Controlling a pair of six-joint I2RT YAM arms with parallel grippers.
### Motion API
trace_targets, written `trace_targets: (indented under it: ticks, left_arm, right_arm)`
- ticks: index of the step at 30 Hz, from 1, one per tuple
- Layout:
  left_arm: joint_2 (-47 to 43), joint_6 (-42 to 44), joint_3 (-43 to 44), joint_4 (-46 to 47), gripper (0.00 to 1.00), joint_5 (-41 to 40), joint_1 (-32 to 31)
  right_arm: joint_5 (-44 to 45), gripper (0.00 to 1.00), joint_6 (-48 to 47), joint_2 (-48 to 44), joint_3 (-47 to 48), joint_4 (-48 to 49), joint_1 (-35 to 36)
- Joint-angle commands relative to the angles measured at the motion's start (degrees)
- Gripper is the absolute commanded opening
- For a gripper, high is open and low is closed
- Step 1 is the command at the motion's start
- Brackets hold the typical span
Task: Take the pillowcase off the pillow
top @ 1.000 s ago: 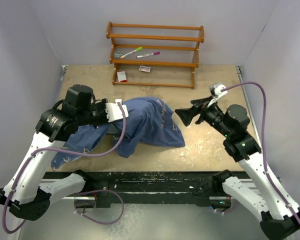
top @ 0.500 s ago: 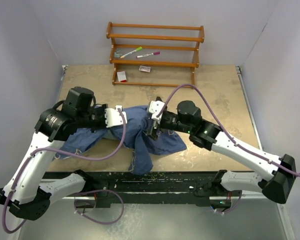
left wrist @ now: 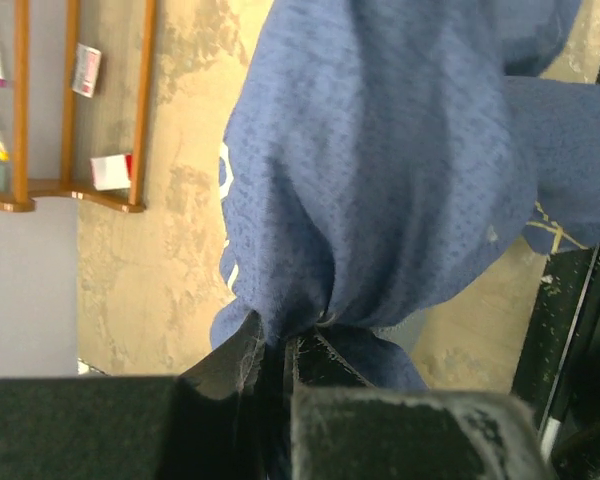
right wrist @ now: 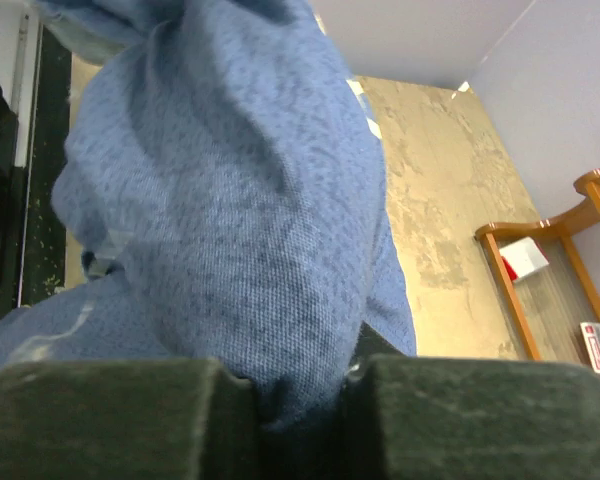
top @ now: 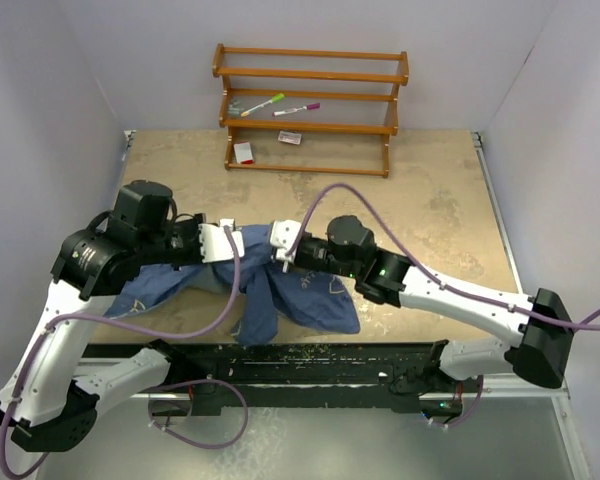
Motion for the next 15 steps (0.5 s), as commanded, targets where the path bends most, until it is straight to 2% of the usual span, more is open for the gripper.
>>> trace_targets:
  ticks: [1, 3, 5, 6, 7, 8, 10, 13, 15]
  left_arm:
    - [-3.4, -0.3, 2.5, 15.8, 0.11, 4.9, -0.5]
    - [-4.1, -2.6, 2.0, 18.8, 0.32, 3.7, -0.5]
    - [-4.8, -3.5, 2.3, 20.8, 0.47, 3.9, -0.5]
    - [-5.1, -4.4, 2.7, 21.5, 0.62, 3.8, -0.5]
    - [-5.1, -5.3, 3.3, 22.0, 0.71, 3.9, -0.5]
    - [-5.0, -6.1, 4.3, 21.9, 0.75, 4.2, -0.5]
    - [-4.4, -7.5, 7.3, 19.8, 0.77, 5.5, -0.5]
    - [-3.2, -8.6, 10.0, 16.7, 0.84, 8.8, -0.5]
    - [-3.2, -7.4, 9.9, 15.0, 0.92, 12.2, -0.5]
  right_arm:
    - [1.3, 0.00, 9.4, -0.6, 12.8, -2.8, -3.1]
    - [3.7, 0.00, 12.1, 1.8, 20.8, -14.4, -4.5]
    - [5.9, 0.00, 13.5, 4.1, 26.9, -22.2, -5.9]
    - [7.2, 0.00, 13.9, 5.3, 29.2, -25.0, -6.5]
    - [8.6, 0.00, 14.2, 5.9, 31.2, -27.6, -7.0]
    - [10.0, 0.00, 14.6, 6.4, 33.1, -30.1, -7.4]
    - [13.8, 0.00, 15.5, 7.4, 37.8, -34.1, -8.0]
    - [17.4, 0.00, 15.8, 9.0, 45.7, -40.1, -8.1]
    - [18.1, 0.00, 15.8, 11.2, 52.8, -45.5, -8.1]
